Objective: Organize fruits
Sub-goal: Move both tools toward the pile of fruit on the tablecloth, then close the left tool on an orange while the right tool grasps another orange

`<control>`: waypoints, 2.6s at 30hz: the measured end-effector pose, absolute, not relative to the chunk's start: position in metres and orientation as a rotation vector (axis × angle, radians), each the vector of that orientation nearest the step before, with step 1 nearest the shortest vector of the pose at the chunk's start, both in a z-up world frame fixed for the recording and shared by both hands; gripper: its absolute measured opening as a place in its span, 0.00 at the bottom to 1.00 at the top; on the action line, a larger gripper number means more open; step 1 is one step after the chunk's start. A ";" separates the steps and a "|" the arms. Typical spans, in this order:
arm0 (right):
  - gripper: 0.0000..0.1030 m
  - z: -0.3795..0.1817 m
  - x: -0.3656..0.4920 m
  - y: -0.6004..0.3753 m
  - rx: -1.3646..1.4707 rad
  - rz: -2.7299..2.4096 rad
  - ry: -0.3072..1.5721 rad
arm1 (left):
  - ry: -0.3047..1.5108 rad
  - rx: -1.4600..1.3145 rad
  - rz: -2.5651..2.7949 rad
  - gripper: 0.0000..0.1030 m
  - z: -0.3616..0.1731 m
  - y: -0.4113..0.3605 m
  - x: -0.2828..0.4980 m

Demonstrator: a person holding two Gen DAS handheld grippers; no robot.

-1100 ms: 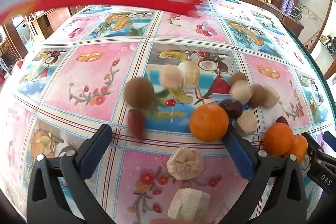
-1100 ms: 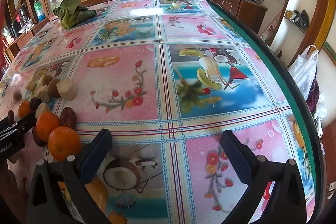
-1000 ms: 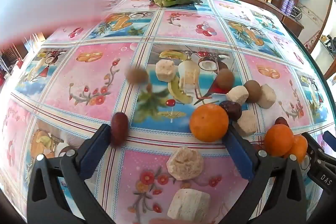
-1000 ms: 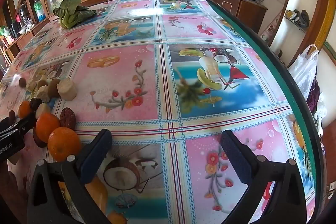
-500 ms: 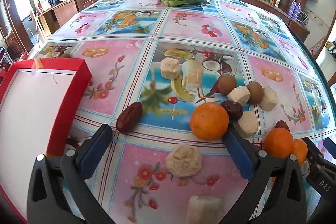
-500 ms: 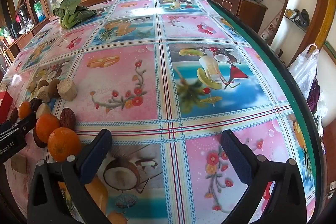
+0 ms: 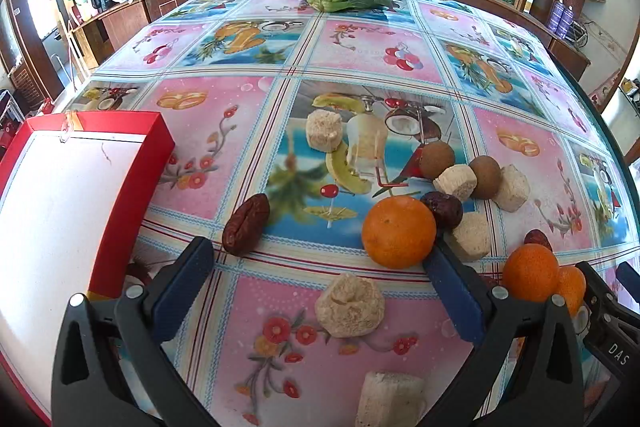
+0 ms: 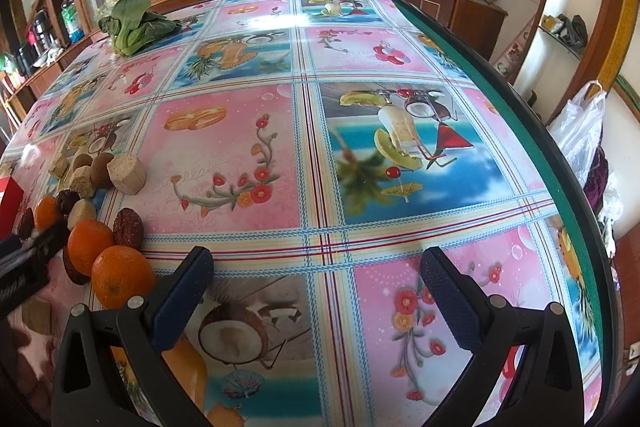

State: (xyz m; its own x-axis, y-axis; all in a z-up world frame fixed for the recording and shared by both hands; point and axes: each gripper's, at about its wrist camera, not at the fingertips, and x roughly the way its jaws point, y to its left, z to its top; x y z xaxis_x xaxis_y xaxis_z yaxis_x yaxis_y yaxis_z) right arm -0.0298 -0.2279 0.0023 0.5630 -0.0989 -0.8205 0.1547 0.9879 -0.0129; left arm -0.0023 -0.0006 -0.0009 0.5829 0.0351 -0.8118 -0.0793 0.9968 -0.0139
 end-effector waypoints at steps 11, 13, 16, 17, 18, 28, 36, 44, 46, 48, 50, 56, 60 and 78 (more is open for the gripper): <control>0.99 0.103 -0.124 -0.170 0.025 0.055 0.601 | 0.722 0.109 0.021 1.00 0.075 0.012 -0.096; 0.99 0.110 -0.133 -0.159 0.003 0.082 0.580 | 0.693 0.112 0.030 1.00 0.085 0.015 -0.106; 0.99 0.117 -0.143 -0.152 -0.007 0.091 0.544 | 0.678 0.114 0.037 1.00 0.091 0.018 -0.116; 0.99 0.119 -0.146 -0.150 -0.006 0.094 0.537 | 0.676 0.114 0.039 1.00 0.093 0.020 -0.119; 0.99 0.119 -0.147 -0.150 -0.005 0.098 0.535 | 0.672 0.110 0.038 1.00 0.095 0.021 -0.122; 0.99 0.122 -0.155 -0.145 -0.016 0.088 0.518 | 0.665 0.089 0.038 1.00 0.101 0.032 -0.141; 0.99 0.122 -0.156 -0.150 0.018 0.097 0.529 | 0.667 0.081 0.034 1.00 0.101 0.033 -0.145; 0.99 0.119 -0.153 -0.154 0.037 0.099 0.541 | 0.679 0.084 0.030 1.00 0.098 0.031 -0.145; 0.99 0.118 -0.152 -0.154 0.036 0.098 0.542 | 0.686 0.082 0.028 1.00 0.097 0.030 -0.143; 0.99 0.116 -0.150 -0.155 0.036 0.099 0.549 | 0.694 0.083 0.028 1.00 0.096 0.030 -0.142; 0.99 0.111 -0.147 -0.156 0.033 0.100 0.560 | 0.703 0.087 0.029 1.00 0.094 0.030 -0.138; 0.99 0.073 -0.125 -0.160 -0.043 0.109 0.685 | 0.733 0.105 0.027 1.00 0.083 0.030 -0.129; 0.99 0.046 -0.106 -0.163 -0.087 0.117 0.784 | 0.804 0.147 0.035 1.00 0.063 0.034 -0.114; 0.60 0.016 -0.056 -0.183 0.071 0.245 0.918 | 0.935 0.209 -0.128 1.00 0.045 0.010 -0.036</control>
State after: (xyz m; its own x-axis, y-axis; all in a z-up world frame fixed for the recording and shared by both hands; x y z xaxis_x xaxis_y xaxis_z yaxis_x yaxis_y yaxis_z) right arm -0.0561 -0.1830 0.0163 0.5819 0.2400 -0.7770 -0.1796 0.9698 0.1651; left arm -0.0359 0.0096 0.0455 0.5884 -0.0186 -0.8084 0.1991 0.9723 0.1225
